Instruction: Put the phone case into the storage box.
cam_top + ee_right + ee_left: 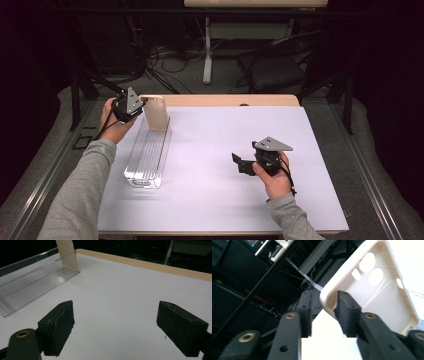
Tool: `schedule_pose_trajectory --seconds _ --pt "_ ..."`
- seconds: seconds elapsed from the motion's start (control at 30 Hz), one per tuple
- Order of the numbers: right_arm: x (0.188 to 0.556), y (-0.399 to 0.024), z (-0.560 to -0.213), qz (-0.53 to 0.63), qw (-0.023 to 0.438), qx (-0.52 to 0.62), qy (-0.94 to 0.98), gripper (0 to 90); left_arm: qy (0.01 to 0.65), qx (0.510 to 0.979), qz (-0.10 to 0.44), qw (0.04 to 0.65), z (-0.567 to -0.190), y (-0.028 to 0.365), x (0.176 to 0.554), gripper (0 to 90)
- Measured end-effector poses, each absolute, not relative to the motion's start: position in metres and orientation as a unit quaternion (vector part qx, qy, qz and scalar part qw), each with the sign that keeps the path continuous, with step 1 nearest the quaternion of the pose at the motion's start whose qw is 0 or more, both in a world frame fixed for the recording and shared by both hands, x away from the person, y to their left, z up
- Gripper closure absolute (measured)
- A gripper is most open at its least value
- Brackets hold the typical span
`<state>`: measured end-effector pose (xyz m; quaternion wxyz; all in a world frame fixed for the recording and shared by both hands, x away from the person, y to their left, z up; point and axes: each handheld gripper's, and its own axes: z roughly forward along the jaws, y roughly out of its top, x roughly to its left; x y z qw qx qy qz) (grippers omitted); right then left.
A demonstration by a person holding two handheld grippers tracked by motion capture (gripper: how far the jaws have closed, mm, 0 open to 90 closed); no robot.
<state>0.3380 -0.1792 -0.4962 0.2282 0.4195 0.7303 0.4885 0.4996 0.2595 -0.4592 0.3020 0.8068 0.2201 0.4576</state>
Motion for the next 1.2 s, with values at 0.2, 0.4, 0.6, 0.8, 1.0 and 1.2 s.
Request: schedule_pose_trajectory --seconds 0.2,0.4,0.6,0.8,1.0,1.2 --pt "0.338 -0.180 -0.496 0.489 0.229 0.420 0.730 14.2 0.246 0.809 0.438 0.304 -0.453 0.260 0.494 46.9" --pt "0.336 -0.181 -0.495 0.492 0.231 0.420 0.727 14.2 0.299 0.800 0.407 0.323 -0.440 0.265 0.483 43.8" --pt "0.335 -0.182 -0.494 0.491 0.232 0.419 0.728 14.3 0.369 0.787 0.348 0.352 -0.427 0.274 0.472 39.7" --pt "0.335 -0.182 -0.492 0.488 0.236 0.415 0.731 14.3 0.392 0.766 0.311 0.404 -0.422 0.281 0.457 33.8" --pt "0.333 -0.184 -0.491 0.484 0.239 0.413 0.734 14.3 0.403 0.752 0.255 0.455 -0.418 0.284 0.439 21.1" --pt "0.330 -0.187 -0.489 0.481 0.242 0.411 0.735 14.3 0.390 0.736 0.205 0.514 -0.416 0.280 0.411 17.6"
